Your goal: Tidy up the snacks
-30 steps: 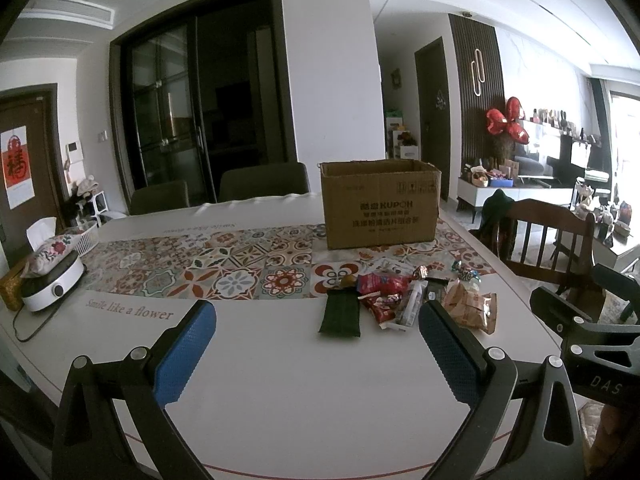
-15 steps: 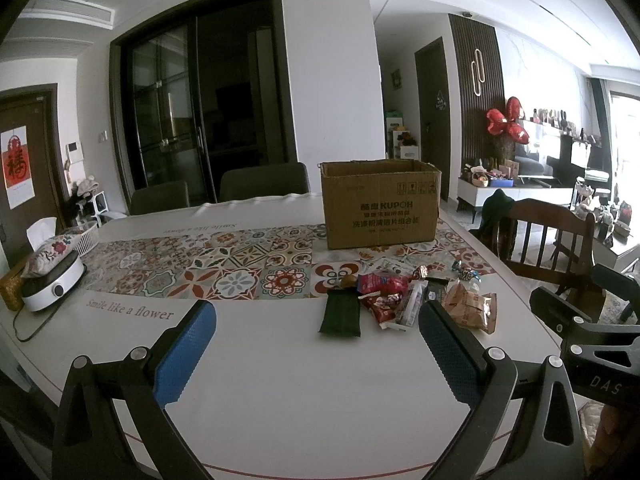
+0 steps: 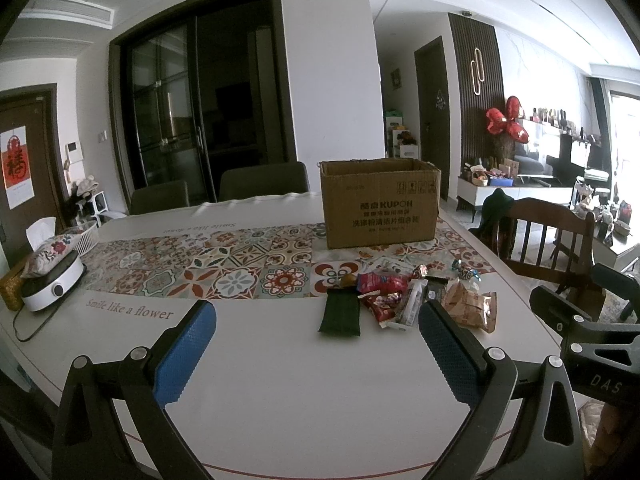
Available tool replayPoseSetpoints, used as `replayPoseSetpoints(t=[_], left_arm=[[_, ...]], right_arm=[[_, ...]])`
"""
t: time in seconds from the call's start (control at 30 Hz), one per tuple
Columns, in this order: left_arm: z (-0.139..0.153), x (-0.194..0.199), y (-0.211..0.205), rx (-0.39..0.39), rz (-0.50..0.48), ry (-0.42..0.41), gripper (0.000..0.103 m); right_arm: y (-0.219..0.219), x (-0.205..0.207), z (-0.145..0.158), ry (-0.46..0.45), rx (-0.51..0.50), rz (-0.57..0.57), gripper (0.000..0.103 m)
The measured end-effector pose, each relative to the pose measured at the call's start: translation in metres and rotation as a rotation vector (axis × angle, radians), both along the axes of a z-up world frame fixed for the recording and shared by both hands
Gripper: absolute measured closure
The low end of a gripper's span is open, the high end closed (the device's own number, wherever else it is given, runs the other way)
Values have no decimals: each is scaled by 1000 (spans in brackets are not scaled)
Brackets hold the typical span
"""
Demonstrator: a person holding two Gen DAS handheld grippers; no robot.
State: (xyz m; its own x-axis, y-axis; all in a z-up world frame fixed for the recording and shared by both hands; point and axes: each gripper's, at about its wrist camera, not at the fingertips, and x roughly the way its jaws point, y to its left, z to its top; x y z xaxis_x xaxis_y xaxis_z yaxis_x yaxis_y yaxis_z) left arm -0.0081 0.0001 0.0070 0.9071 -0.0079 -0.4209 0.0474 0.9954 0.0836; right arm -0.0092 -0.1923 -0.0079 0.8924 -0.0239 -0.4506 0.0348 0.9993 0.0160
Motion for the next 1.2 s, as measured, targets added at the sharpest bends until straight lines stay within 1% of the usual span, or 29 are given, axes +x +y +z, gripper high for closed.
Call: replayPoseSetpoints(t=[0.53, 0.67, 0.77, 0.8, 0.87, 0.93, 1.0, 1.13, 1.2], left_arm=[[1, -1, 0, 0, -1, 6, 0], [-1, -1, 0, 2, -3, 15, 0], [-6, 2, 0, 7, -10, 21, 0], [-7, 3, -1, 11, -15, 21, 0], [-8, 8, -4, 20, -23, 25, 0], [-9, 14, -7, 23, -34, 31, 1], [-10, 21, -10, 21, -43, 42, 6], [-17, 43, -14, -6, -65, 86, 9], [-21, 54, -17, -21, -72, 111, 14]], right_arm=[[-4, 2, -7, 2, 0, -1, 1], [1, 1, 1, 11, 1, -1, 1], [2, 2, -2, 18, 1, -2, 1], [1, 7, -12, 22, 4, 0, 1], [-1, 9, -13, 28, 7, 2, 1], [-4, 14, -14, 34, 8, 2, 1], [-7, 20, -16, 39, 4, 1, 1], [-10, 34, -20, 55, -13, 3, 1], [-11, 43, -24, 68, -21, 11, 1]])
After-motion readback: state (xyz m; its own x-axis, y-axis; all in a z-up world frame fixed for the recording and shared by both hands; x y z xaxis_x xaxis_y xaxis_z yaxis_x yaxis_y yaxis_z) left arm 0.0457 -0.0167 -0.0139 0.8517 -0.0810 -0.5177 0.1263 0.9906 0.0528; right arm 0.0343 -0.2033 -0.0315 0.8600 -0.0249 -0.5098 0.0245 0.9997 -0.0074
